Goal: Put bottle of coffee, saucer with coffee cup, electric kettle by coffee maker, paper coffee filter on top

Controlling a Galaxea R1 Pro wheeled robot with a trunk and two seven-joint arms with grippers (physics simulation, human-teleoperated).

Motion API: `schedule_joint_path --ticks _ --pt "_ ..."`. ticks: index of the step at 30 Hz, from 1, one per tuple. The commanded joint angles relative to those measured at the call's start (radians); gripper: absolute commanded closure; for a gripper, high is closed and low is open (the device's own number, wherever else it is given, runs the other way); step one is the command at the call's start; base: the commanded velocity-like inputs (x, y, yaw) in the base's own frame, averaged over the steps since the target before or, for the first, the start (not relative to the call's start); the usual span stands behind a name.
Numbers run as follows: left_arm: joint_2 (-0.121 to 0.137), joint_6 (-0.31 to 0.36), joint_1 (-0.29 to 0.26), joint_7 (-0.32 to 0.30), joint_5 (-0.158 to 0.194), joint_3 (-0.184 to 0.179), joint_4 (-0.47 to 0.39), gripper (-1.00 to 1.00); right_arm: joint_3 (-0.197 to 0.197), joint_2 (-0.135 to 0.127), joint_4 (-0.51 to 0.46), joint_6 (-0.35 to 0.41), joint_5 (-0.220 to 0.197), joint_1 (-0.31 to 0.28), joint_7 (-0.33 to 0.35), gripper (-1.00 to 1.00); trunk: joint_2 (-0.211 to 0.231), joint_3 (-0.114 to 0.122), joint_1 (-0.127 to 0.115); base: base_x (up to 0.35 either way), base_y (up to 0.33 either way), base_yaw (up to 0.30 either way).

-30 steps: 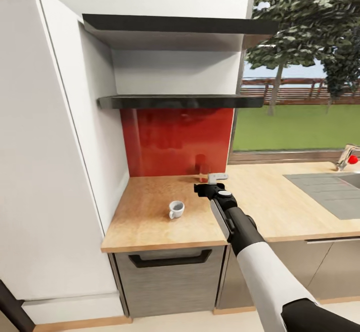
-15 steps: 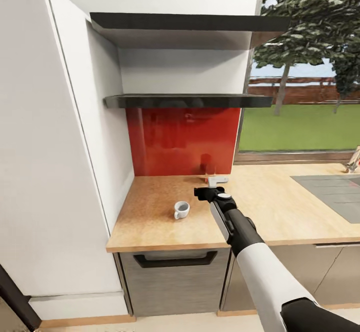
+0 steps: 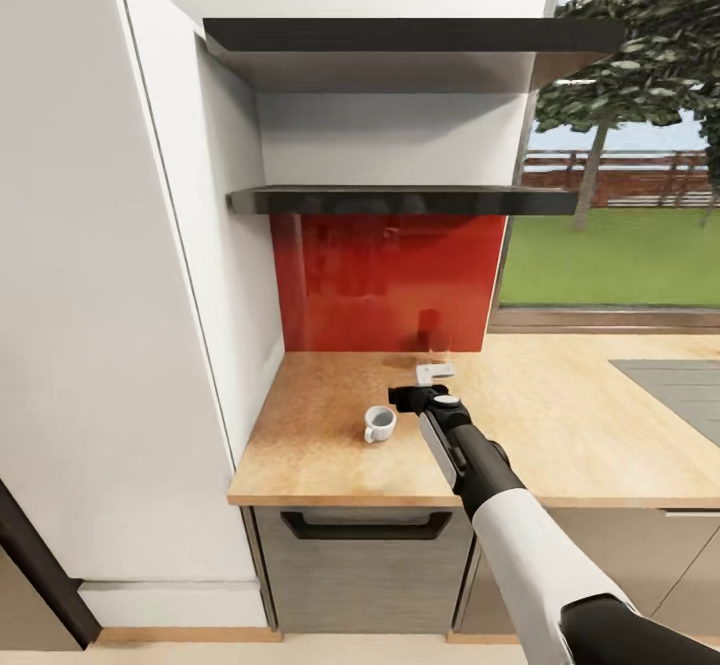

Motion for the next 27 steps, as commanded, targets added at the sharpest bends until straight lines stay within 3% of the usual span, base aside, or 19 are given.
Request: schedule_joint_path --ticks 1,12,16,27 --pt "0.000 -0.004 0.000 0.002 0.007 -0.008 0.001 -1.00 0.002 0.000 0.014 0.004 -0.004 -0.001 -0.007 -1.00 -0.002 -0.002 0.001 0.232 0.000 0.001" --pt "-0.002 -0.005 0.000 0.001 0.005 -0.010 0.002 -1.00 0.002 -0.007 0.118 0.000 -0.005 -0.001 -0.008 -1.00 -0.002 -0.002 0.001 0.078 0.000 0.000" --pt "-0.001 -0.005 0.000 0.001 0.005 -0.010 0.002 -1.00 0.002 -0.009 0.175 -0.033 -0.005 -0.001 -0.008 -1.00 -0.002 -0.002 0.001 0.110 0.000 0.000" --pt "-0.002 -0.005 0.000 0.001 0.005 -0.010 0.002 -1.00 0.003 -0.008 0.197 -0.052 -0.005 -0.001 -0.006 -1.00 -0.002 -0.002 0.001 0.120 0.000 0.000"
